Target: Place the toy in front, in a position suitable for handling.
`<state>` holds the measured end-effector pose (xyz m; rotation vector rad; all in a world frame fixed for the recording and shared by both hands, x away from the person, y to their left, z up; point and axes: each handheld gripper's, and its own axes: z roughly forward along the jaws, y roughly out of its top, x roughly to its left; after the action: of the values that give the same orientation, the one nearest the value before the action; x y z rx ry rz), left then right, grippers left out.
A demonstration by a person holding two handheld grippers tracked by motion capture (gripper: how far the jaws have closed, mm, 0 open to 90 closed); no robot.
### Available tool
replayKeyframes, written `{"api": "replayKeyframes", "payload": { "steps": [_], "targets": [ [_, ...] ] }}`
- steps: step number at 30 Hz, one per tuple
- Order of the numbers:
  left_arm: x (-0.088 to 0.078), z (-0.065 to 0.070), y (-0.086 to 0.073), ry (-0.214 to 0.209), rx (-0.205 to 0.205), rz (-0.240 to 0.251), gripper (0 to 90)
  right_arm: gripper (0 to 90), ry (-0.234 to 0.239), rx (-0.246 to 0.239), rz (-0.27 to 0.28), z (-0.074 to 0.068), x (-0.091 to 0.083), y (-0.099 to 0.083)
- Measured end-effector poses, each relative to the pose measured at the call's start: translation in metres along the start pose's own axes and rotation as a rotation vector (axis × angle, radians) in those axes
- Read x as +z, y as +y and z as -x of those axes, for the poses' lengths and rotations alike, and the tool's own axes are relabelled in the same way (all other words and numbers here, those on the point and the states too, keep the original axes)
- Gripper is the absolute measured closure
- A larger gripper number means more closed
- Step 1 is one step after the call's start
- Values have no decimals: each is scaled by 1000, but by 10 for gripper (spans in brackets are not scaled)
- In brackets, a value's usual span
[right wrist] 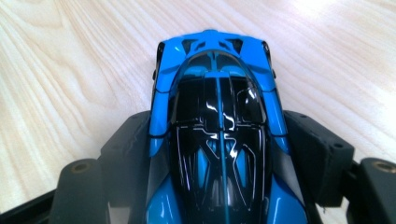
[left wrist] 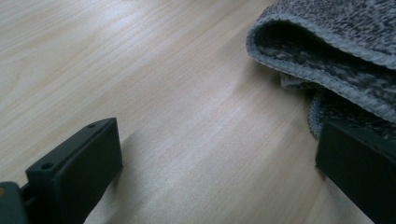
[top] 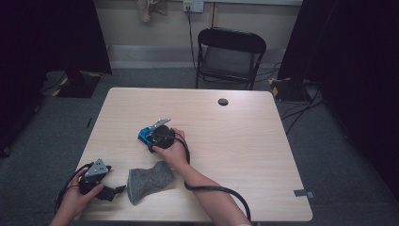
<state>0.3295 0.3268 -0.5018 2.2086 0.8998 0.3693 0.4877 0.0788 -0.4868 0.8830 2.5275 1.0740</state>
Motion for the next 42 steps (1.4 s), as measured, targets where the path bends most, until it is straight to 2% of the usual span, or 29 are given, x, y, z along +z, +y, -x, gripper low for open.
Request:
{"api": "replayKeyframes", "payload": {
  "steps": [4,5,11,18,24,33,38,42],
  "targets": [
    [0,0,0,0,0,0,0,277,10,-11,-20,2,-1,0],
    [0,0,0,0,0,0,0,277,17,8,-19,4,-2,-1],
    [0,0,0,0,0,0,0,278,19,13,-15,4,-4,-2],
    [0,0,0,0,0,0,0,278,27,47,8,10,-10,1],
    [0,0,0,0,0,0,0,278,22,50,20,15,-19,3],
    [0,0,0,1,2,0,0,278,25,67,43,33,-41,0],
    [0,0,0,1,2,0,0,278,17,65,49,43,-54,-6],
    [0,0,0,0,1,-1,0,278,10,72,51,57,-71,-18]
  ]
}}
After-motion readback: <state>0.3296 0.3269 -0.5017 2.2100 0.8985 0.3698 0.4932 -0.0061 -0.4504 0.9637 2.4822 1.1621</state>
